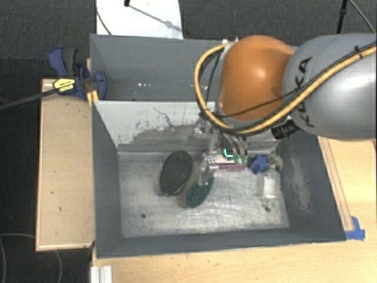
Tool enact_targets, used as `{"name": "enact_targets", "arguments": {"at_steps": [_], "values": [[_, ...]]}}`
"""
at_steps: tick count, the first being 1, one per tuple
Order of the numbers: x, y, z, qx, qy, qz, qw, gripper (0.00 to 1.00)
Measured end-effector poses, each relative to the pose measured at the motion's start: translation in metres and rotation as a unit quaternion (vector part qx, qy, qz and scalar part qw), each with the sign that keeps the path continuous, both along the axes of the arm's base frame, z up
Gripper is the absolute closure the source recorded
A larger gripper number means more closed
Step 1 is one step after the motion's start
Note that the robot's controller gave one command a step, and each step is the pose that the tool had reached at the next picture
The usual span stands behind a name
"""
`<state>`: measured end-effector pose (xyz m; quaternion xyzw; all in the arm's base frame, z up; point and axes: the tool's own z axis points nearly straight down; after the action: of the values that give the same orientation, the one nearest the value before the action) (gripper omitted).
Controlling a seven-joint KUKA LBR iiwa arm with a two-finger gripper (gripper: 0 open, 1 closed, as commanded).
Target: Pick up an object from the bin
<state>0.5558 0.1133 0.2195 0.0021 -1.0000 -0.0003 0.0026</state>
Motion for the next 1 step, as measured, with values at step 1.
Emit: {"name": "enact_targets", "arguments": {"at_steps": [1], "values": [[-0.0129,0.0169,-0.1151,0.003,-0.0189,0.102,0.9946,0.0]]}}
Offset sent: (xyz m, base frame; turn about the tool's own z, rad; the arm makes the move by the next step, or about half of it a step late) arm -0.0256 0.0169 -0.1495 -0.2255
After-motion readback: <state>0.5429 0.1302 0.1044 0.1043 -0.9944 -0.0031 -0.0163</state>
